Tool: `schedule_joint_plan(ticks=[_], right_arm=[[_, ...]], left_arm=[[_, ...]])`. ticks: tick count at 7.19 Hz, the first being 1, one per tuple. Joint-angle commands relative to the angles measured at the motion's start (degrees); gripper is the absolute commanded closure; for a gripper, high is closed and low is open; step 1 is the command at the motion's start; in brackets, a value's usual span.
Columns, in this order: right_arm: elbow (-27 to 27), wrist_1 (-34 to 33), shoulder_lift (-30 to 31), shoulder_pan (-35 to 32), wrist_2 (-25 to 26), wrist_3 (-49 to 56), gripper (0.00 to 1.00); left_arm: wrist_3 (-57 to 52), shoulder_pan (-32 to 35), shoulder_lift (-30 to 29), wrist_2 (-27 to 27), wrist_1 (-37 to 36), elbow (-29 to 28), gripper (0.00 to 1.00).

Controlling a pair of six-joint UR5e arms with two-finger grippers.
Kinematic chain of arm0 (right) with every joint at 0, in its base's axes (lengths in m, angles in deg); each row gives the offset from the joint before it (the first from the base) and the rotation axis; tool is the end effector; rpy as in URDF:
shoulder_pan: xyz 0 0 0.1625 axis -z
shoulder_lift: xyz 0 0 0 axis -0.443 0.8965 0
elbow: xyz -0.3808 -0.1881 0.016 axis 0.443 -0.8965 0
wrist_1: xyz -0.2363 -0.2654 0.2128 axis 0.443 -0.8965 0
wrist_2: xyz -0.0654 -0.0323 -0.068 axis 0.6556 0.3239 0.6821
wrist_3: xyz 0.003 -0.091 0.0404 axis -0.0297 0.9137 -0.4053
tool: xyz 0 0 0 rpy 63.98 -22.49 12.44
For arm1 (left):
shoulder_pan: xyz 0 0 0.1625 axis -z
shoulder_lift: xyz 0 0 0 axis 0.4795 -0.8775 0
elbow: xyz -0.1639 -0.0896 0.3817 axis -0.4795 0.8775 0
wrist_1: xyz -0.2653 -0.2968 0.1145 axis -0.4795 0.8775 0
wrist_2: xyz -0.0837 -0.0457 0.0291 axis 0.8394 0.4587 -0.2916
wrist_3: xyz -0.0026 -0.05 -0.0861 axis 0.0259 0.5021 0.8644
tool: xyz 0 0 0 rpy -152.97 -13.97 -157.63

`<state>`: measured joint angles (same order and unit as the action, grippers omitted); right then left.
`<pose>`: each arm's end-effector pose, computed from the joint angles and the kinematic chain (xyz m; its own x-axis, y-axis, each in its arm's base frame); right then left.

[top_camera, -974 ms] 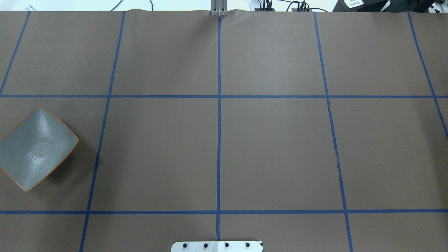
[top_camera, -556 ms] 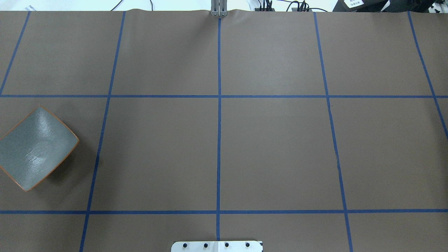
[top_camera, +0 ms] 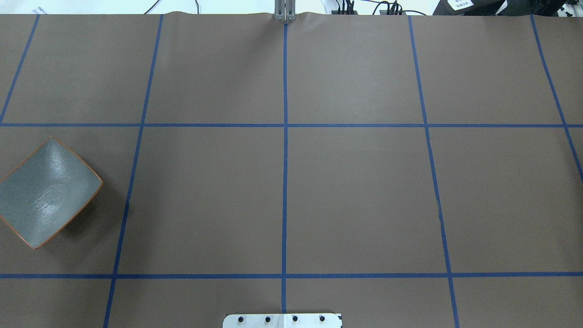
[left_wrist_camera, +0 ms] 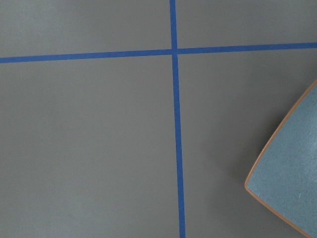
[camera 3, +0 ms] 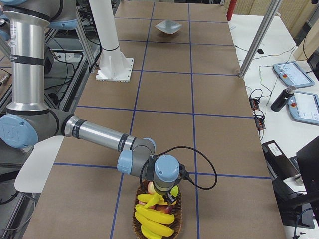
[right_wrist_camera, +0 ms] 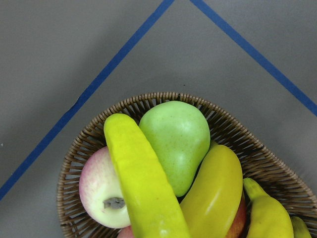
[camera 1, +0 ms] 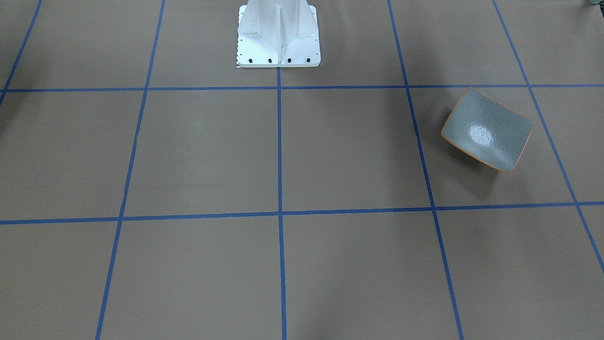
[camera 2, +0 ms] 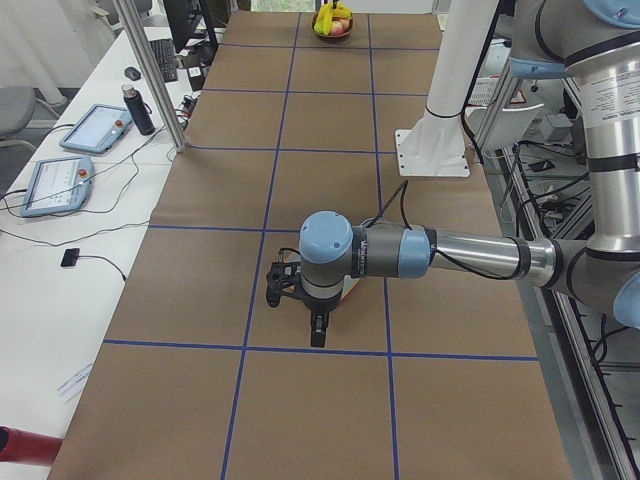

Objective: Transfer all bananas from basket to plate

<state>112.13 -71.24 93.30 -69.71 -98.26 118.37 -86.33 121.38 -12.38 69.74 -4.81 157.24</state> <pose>0.1109 -0.4170 0.7701 0.5308 -0.6570 0.5353 0.5096 0.7522 0.4178 -0.0821 -0.3874 0.5984 0.7164 0.0412 -0.6965 0.0090 0.9976 0.0683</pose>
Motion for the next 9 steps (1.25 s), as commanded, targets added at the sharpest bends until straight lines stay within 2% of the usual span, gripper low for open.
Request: schedule_joint_plan(ticks=[1,3,5,6,7,9], right_arm=[[-0.39,-0.06,0.16,0.91,-0.08,-0.22,0.43],[0.48,-0.15,-0.53,1.26,-0.52,-0.22,1.00],[2.50,-0.32,-0.89,1.26,-1.57,-0.40,1.00],[3.12,-4.15,-2.63,1.00,-3.23,-0.48,1.00],[6.52,-8.37,-2.91,0.74,-3.08,-0.57,1.00],[8.22,-10.70,-3.18,-0.05,-3.07,-1.88,1.00]], left_arm=[[0.00,0.00,0.02,0.00,0.00,0.00,0.00],[0.00,0.00,0.10,0.00,0.00,0.09,0.00],[0.00,0.00,0.10,0.00,0.00,0.18,0.00],[0.00,0.00,0.10,0.00,0.00,0.18,0.00],[0.00,0.00,0.10,0.00,0.00,0.18,0.00],[0.00,0.00,0.10,0.00,-0.09,0.18,0.00]])
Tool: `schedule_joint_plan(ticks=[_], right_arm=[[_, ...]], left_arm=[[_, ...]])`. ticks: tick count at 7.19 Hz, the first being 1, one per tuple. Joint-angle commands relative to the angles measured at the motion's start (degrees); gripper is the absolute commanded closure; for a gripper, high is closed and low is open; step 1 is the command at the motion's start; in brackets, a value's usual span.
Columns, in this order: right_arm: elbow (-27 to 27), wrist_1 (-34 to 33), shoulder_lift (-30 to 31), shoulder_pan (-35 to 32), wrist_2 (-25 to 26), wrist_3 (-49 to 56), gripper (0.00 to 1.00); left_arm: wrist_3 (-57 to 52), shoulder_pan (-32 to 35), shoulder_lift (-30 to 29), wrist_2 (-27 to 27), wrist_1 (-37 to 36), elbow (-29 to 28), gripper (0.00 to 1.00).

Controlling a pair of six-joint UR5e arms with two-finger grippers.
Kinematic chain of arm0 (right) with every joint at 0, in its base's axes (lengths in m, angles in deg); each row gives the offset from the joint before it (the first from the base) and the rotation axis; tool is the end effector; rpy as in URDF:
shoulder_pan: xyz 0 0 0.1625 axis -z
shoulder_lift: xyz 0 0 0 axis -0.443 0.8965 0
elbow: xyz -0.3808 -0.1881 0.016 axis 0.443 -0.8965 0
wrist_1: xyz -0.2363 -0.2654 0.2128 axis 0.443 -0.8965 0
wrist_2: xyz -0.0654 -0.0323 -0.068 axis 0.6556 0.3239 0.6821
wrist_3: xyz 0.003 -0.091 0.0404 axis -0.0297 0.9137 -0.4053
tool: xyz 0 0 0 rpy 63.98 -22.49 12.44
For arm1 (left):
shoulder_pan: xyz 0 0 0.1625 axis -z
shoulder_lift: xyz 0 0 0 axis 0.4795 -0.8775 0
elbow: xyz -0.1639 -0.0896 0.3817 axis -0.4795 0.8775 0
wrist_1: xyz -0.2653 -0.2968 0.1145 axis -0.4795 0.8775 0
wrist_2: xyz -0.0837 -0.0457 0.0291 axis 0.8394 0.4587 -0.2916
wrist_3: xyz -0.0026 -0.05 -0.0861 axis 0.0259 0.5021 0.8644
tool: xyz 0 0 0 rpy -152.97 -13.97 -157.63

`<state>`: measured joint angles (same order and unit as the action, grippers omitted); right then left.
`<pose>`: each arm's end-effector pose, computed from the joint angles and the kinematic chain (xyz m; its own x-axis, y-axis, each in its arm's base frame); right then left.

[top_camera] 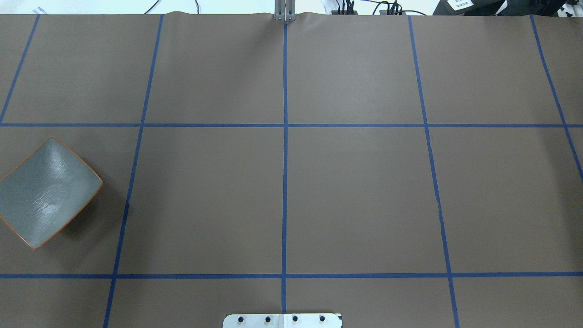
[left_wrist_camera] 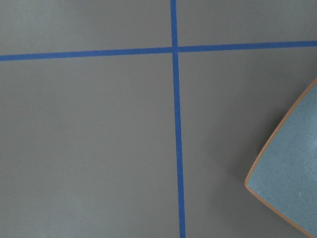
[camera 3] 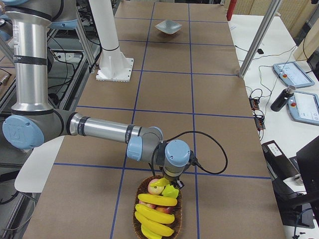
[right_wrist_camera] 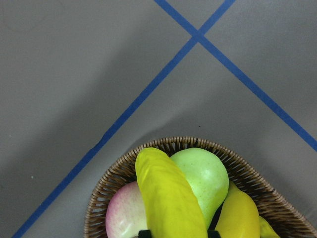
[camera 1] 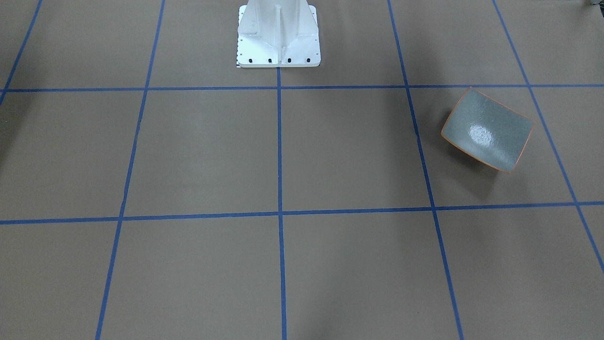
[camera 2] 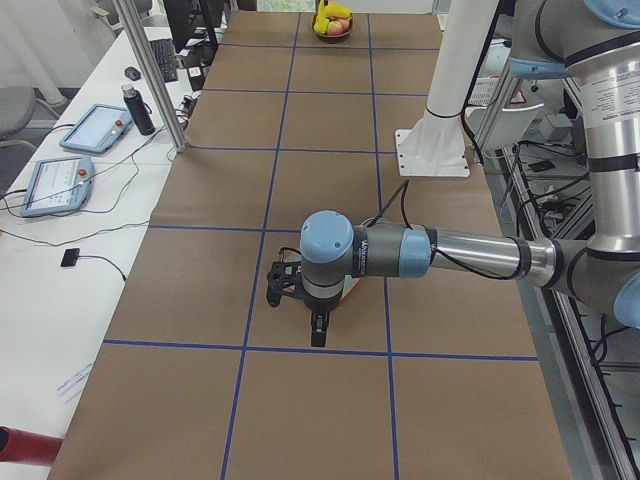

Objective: Transfer all bananas from basket to plate

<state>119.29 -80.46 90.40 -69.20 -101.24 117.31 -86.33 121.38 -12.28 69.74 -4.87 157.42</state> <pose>0.1067 -0.4522 0.6989 0.5124 -0.6542 0.5563 0.4790 0.7554 0.4472 -0.0820 -0.3866 0.5976 0.7164 0.0414 -0.6965 0.0090 0.9976 0.0687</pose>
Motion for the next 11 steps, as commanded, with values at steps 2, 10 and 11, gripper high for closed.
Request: schedule_joint_plan(ticks=[2,10,11], right_arm=[[2.81,-1.40,-1.32,-0.83,-0.62,-9.56,1.00],[14.07,30.59,-6.67,18.72,-5.55,-84.98,1.00],[14.16,34.08,-10.08,22.77,-3.55,-94.69,1.00]], left_arm=[[0.00,0.00,0.00,0.00,0.15,0.09,0.00],[0.61,-1.67,-5.79,5.80,23.37,0.36,0.00],[0.62,-3.76,-9.98,6.32,26.57,-0.86,0.00]])
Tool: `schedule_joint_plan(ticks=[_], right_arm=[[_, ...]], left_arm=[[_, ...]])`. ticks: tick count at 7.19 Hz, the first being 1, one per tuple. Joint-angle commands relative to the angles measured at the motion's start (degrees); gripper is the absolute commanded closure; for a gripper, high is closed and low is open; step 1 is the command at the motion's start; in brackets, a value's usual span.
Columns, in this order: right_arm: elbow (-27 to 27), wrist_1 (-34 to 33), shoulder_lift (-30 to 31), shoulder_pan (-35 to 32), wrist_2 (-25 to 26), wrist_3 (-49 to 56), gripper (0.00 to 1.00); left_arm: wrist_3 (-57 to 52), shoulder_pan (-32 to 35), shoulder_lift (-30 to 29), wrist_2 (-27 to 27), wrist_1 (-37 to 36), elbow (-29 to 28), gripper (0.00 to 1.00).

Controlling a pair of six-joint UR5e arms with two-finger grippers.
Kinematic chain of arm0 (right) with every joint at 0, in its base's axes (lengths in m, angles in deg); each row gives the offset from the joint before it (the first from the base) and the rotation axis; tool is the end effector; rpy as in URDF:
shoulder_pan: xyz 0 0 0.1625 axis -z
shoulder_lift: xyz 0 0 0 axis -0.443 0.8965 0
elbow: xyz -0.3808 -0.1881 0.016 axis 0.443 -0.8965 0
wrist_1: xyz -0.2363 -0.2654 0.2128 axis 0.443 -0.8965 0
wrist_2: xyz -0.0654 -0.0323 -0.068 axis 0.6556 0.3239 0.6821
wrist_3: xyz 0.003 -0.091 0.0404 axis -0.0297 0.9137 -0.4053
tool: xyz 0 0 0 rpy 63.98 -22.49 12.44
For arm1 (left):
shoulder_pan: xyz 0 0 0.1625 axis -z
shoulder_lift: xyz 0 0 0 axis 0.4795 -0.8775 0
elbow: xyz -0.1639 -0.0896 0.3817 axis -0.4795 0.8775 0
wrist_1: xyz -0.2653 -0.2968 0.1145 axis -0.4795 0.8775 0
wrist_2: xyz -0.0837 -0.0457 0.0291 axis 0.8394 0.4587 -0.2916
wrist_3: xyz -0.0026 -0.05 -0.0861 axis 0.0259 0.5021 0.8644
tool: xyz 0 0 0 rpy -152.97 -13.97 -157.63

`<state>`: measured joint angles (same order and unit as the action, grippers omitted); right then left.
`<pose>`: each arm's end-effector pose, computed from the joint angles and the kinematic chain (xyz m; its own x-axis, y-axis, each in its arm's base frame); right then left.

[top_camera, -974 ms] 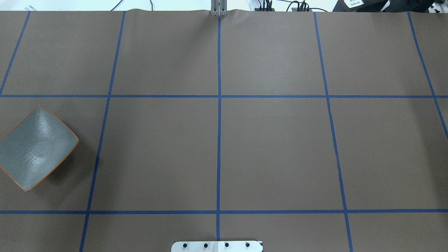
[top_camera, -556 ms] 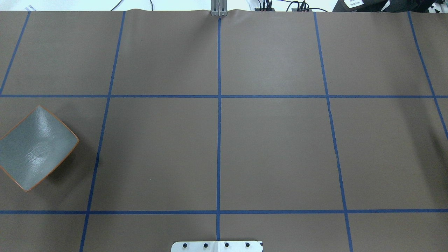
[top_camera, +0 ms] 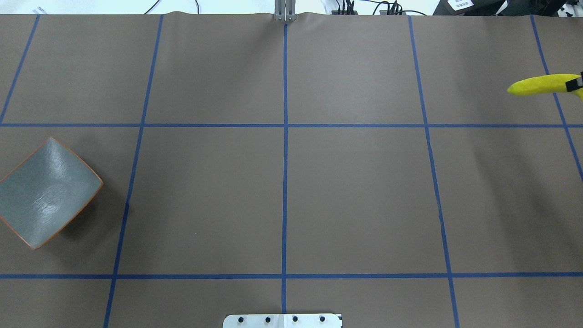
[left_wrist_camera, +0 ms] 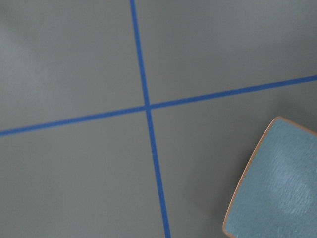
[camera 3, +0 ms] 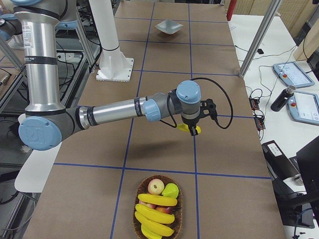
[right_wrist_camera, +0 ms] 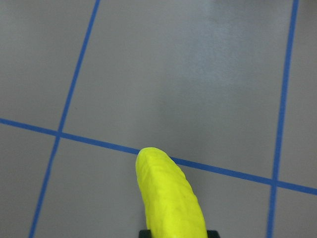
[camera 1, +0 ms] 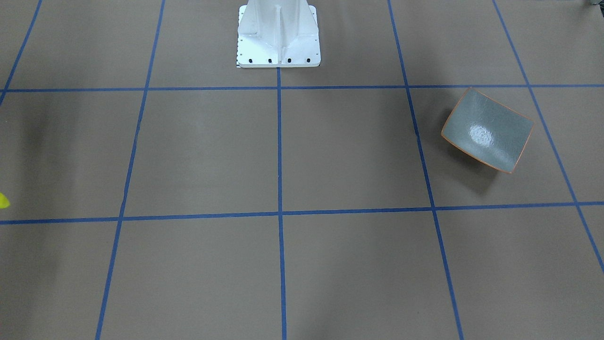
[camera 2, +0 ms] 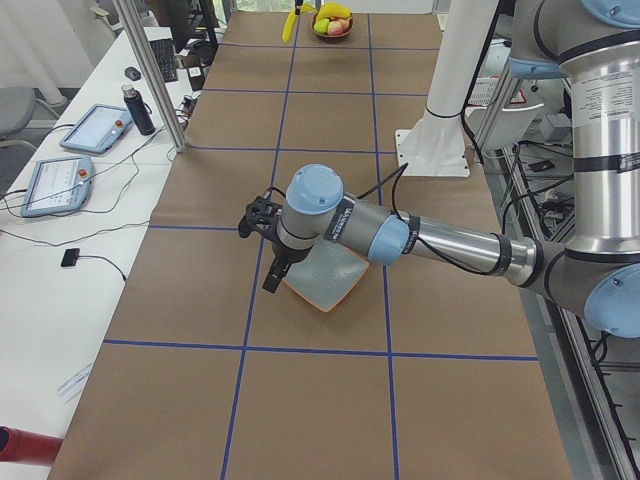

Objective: Transfer all bananas from basket to plate

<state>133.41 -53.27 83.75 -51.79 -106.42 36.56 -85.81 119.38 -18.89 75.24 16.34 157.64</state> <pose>-0.0525 -0.5238 0.4593 0.5367 -0.1506 0.8302 -0.1247 0.9590 0.2545 -0.0627 -0.4459 0.4986 0.6489 0.4105 -0.6406 -0.0180 0.8500 0.5265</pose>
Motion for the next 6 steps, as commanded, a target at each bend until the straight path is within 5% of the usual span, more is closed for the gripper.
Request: schedule_joint_plan(ticks=[1,4,6], right_arm=[[0.29,7.01,-7.74,9.40,4.79,-21.78,1.00],[0.30,7.01,-20.66,23.54,20.76,-42.01,1.00],[0.65,7.01,-25.60,30.94,32.10,-50.13,1.00]], left_arm=[[3.40,-4.91,-7.67,0.83,5.40,-2.57,0.00],[46.47,-16.85,-21.37,0.22,8.55,-2.85,0.00],[55.87,-25.11,-27.81,0.04,11.29,-3.20,0.00]])
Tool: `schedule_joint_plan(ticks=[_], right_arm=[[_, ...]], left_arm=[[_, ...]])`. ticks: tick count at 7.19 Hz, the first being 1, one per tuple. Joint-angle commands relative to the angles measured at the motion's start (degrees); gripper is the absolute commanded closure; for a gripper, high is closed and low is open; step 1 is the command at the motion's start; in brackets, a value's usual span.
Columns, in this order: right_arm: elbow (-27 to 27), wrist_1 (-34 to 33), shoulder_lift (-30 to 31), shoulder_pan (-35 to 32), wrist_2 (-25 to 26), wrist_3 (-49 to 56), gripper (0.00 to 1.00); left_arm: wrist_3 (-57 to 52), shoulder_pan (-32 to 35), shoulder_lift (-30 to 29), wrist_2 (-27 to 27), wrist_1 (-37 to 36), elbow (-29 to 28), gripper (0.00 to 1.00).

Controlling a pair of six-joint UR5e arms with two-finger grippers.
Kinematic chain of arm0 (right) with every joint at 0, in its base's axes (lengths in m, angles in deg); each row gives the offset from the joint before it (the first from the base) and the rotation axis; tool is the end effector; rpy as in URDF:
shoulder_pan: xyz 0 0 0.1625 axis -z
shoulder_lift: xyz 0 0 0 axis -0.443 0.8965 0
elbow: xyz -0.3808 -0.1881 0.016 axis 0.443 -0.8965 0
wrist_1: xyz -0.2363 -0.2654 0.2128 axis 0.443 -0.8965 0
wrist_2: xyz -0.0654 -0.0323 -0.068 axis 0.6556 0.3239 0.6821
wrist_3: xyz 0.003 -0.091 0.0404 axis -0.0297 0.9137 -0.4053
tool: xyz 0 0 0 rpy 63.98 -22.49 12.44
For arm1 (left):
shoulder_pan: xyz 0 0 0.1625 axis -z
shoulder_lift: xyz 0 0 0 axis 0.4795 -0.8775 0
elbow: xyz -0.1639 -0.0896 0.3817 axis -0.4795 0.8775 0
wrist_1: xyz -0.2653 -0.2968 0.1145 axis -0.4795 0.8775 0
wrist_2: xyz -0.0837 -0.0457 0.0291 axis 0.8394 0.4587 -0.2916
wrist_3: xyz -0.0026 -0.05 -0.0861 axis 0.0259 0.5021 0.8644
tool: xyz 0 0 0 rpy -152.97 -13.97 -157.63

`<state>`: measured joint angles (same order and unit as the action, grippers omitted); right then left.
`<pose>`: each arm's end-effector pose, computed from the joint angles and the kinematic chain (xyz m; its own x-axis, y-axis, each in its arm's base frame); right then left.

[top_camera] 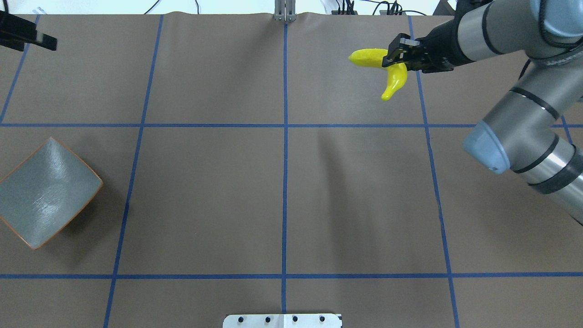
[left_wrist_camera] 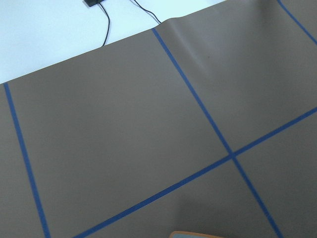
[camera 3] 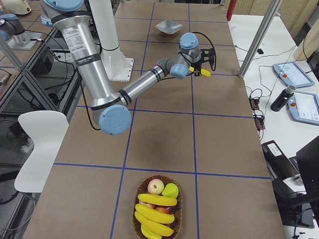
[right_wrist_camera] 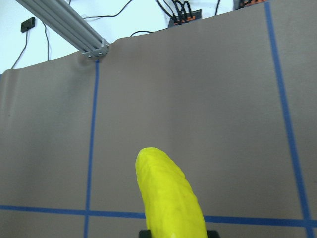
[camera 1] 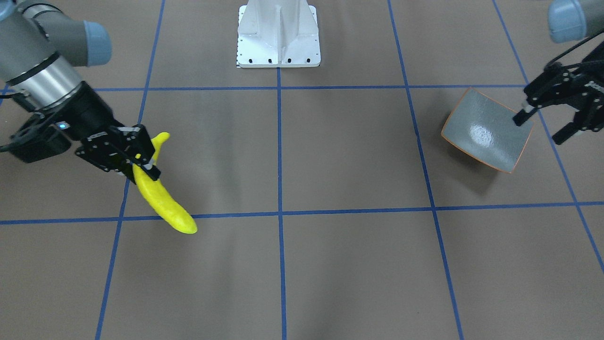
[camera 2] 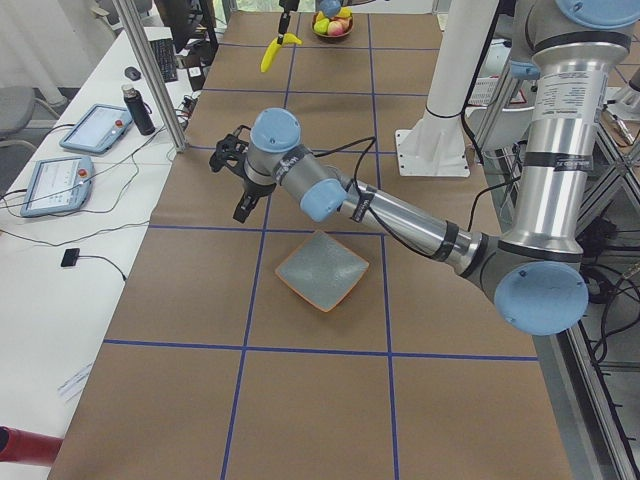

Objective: Transfer all bananas from basket to plate

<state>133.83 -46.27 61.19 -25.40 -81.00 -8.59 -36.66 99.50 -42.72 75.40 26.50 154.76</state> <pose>-0.3074 -0.5370 0.2300 0.3323 0.0429 0.9422 -0.3989 0.9116 0.0992 0.1266 -0.5377 0.2917 0.3816 0.2464 -0.8909 0.1714 0.9282 0.3301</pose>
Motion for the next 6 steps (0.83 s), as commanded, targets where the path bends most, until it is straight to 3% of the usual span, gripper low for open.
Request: schedule_joint_plan(ticks=[1,2,4,6], right_arm=[[0.23,0.01,-5.23,6.93,9.69,-5.53,1.00],[0.23,0.10,-7.34,8.87,11.72,-7.02,1.00],[0.23,0.10,-11.57,16.42,23.38,-8.52,1.00],[0.75,1.68,-13.51,18.81,26.06,-8.70,1.00]], left_arm=[[15.28,-8.76,-7.50,-0.38,1.13,-1.20,0.00],[30.16,-9.66,-10.84,-0.39,1.22,-2.43,0.00],[49.64,-10.90,-15.41,-4.22,2.00,-5.84,0.00],[69.14,-11.43,-21.21,-5.04,12.06,-14.44,0.00]])
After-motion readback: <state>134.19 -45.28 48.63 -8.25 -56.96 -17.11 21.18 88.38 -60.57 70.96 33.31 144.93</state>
